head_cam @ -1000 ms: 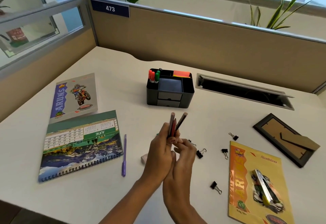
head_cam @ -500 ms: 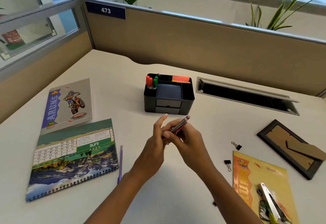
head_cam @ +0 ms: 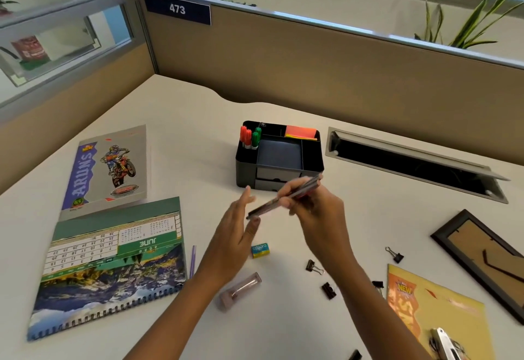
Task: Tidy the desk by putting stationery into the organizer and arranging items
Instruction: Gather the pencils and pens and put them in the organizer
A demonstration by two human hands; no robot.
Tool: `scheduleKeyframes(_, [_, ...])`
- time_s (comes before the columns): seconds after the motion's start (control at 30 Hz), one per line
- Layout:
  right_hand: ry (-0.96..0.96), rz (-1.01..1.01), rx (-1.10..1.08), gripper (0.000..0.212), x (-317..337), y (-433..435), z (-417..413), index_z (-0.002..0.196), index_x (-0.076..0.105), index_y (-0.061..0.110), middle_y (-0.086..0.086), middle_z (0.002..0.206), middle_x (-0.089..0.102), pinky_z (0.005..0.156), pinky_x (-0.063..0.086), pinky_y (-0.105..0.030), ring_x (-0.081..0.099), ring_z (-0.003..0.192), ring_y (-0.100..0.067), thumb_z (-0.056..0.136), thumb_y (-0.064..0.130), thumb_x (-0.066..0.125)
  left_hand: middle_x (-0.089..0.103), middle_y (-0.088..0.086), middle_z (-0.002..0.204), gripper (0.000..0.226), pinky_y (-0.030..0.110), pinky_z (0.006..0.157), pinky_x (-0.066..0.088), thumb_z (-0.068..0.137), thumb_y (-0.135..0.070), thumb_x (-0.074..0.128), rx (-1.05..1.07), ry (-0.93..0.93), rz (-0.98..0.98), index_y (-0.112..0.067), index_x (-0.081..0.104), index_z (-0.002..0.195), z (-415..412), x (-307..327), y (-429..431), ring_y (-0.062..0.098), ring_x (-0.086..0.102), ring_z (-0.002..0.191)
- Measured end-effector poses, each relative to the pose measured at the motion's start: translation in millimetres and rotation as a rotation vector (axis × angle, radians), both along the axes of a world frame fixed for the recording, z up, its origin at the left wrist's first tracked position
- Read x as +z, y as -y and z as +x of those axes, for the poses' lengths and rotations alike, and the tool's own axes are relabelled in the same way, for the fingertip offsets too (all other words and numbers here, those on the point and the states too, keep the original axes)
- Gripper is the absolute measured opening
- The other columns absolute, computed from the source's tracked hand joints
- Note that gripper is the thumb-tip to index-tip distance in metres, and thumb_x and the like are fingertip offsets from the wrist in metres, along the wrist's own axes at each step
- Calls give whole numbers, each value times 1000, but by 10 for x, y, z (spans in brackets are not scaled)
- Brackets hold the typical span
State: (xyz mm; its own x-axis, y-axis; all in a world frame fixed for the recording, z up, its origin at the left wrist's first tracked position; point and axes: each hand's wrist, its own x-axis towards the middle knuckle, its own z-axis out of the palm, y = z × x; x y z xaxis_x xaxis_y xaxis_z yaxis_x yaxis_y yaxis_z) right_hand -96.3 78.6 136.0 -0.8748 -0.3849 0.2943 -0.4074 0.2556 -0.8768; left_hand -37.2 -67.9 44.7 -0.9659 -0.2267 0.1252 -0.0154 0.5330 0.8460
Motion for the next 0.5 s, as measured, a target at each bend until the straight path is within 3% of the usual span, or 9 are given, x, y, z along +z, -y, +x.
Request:
scheduleKeyframes(0.1, [-40,-63,-56,9,172,102,-266,92,64,12,1,89,67,74,55,-19,65,83,-9,86,5,65,3,-1,158,63,38,119,-1,95,-53,19,105,298,-251,-22,7,149,-114,-289,151,15,0,145])
scheduleKeyframes(0.17, [-46,-120,-105,7,259,242,-446,94,64,7,-2,91,67,75,56,-21,65,85,-11,87,7,64,-21,2,156,74,40,114,-17,90,-63,4,85,447,-387,-20,-9,149,-127,-448,183,18,-22,142])
scheduleKeyframes(0.23, [-10,-145,-159,6,289,428,-629,94,64,9,-2,93,67,76,58,-25,66,88,-12,88,9,64,-37,3,149,97,39,106,-30,65,-77,-26,31,435,-512,-23,-23,145,-111,-553,184,21,-36,136])
scheduleKeyframes(0.33, [12,-57,-177,9,200,734,-875,95,64,8,1,94,66,78,57,-22,64,89,-10,88,14,64,-44,3,145,104,39,100,-33,49,-74,-41,-18,441,-590,-25,-30,141,-103,-583,197,24,-42,132])
scheduleKeyframes(0.5, [22,135,-123,13,-80,1093,-1060,98,64,3,-6,98,64,63,40,3,59,88,-13,88,10,65,-38,5,148,92,47,109,-21,62,-74,-34,2,403,-627,-27,-31,140,-90,-650,189,22,-40,133])
